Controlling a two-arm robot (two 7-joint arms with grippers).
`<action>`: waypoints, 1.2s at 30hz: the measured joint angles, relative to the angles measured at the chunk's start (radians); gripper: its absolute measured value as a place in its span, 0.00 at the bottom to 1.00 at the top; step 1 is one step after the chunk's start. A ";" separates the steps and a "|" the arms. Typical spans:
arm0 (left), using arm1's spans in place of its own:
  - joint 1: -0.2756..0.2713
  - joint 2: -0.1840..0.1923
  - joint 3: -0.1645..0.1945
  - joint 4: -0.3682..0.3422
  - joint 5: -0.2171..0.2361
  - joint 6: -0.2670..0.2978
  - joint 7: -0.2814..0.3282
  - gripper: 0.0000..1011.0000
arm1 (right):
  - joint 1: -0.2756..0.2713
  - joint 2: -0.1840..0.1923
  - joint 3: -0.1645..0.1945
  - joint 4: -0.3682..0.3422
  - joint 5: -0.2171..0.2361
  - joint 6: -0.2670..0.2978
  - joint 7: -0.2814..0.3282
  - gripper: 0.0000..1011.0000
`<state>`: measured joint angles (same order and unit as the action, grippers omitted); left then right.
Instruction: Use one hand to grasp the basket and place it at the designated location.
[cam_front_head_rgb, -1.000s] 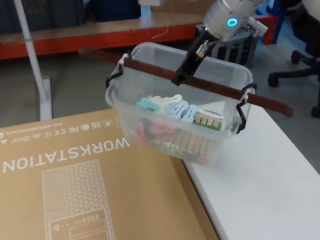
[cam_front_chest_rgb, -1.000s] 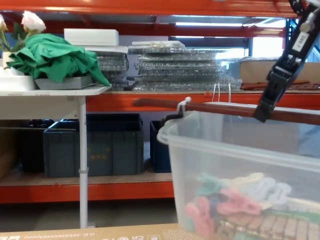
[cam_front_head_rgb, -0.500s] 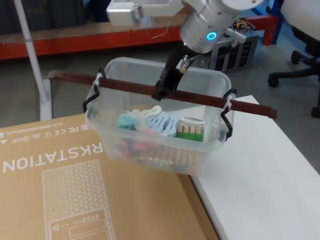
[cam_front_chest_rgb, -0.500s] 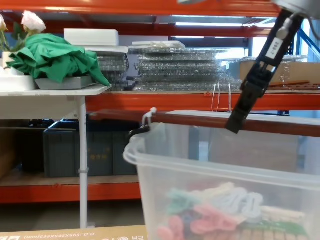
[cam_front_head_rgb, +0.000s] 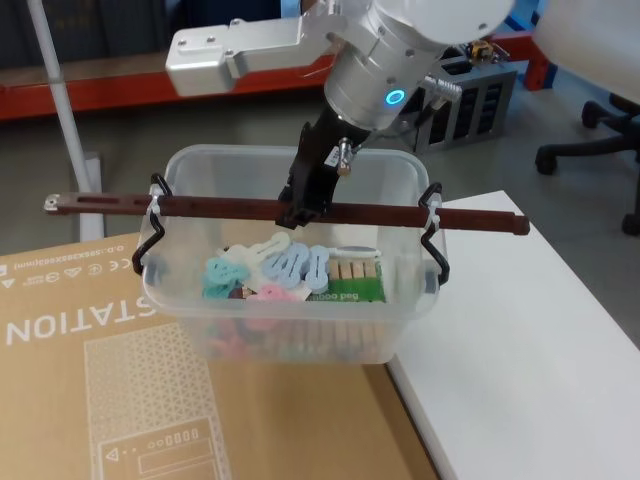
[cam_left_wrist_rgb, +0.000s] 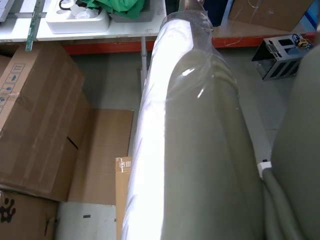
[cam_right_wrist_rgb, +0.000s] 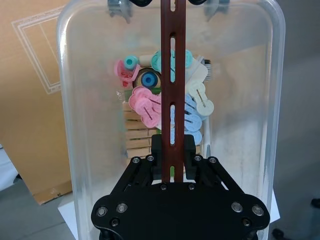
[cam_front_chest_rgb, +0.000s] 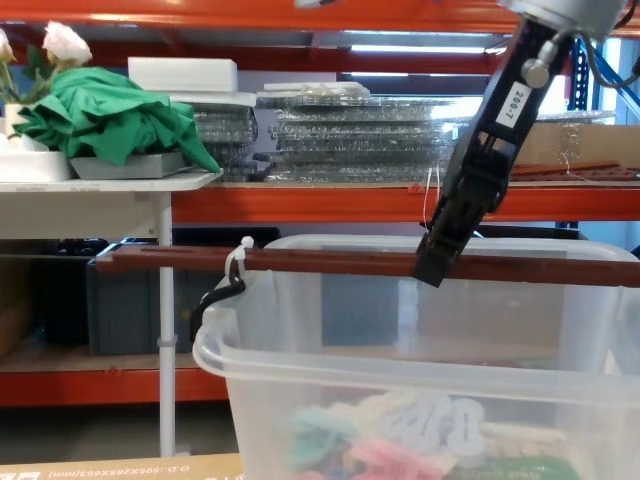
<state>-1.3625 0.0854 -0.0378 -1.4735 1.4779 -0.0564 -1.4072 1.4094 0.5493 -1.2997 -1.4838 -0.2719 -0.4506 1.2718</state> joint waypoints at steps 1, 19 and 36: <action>0.000 0.000 0.000 0.000 0.000 0.000 0.000 0.00 | 0.001 -0.001 -0.002 -0.001 0.001 -0.004 -0.001 0.24; 0.000 0.000 0.000 0.000 0.000 0.000 0.000 0.00 | 0.015 -0.022 -0.064 -0.060 0.007 -0.101 -0.026 0.23; 0.000 0.000 0.000 0.000 0.000 0.000 0.000 0.00 | -0.036 -0.025 -0.113 -0.065 -0.069 -0.092 -0.110 0.23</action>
<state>-1.3626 0.0854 -0.0379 -1.4735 1.4779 -0.0564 -1.4072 1.3736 0.5244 -1.4126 -1.5487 -0.3405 -0.5421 1.1615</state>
